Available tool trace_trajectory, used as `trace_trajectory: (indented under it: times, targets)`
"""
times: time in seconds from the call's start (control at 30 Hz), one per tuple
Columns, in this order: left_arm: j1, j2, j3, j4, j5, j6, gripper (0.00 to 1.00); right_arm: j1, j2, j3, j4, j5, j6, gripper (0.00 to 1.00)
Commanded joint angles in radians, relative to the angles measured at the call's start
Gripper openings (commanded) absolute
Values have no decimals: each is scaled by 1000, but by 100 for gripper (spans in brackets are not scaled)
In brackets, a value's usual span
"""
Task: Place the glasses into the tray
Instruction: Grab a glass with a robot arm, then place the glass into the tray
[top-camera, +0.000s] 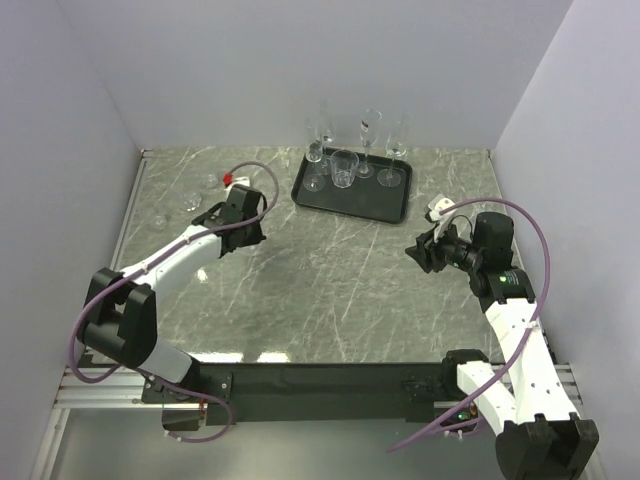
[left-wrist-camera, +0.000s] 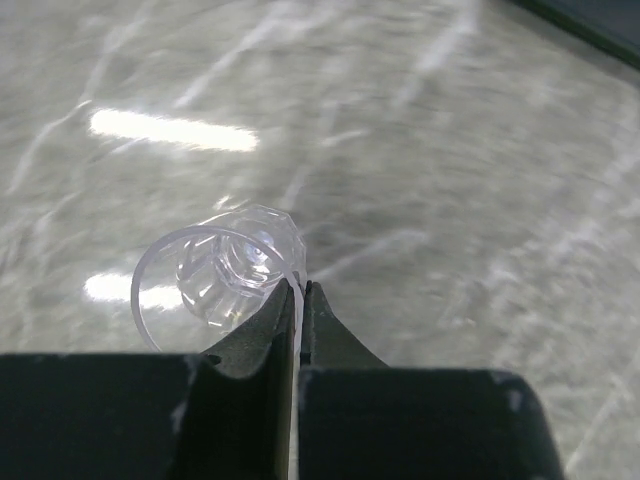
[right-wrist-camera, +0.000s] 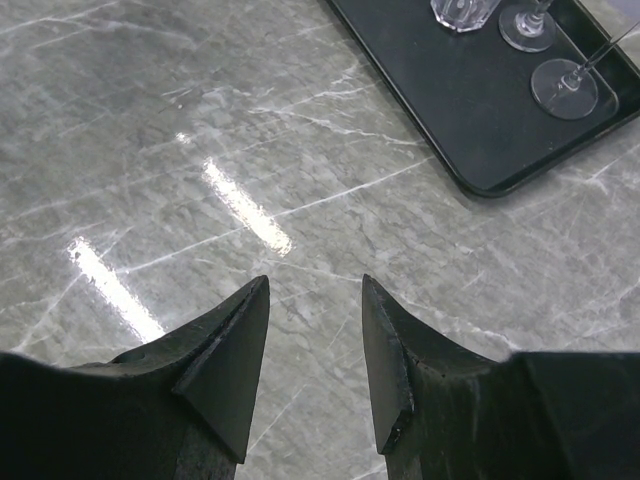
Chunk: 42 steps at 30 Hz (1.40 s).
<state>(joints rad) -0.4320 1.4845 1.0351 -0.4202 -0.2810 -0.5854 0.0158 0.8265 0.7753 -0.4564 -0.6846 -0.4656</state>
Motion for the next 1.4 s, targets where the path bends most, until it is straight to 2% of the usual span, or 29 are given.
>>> trace_trajectory:
  times: [0.0,0.33,0.7,1.37]
  targets:
    - [-39,-7,66,132,74,116,0,-11,-17,-13,36,-18,-5,50]
    - [-160,203,320,169,8,280,1,-11,-9,-16,35,-16,-15,50]
    - [-212,483,627,184,-80,377,0,-11,-7,-19,35,-10,-18,50]
    - [-226,743,899,182,-101,423,1,-11,2,-22,32,-12,-25,50]
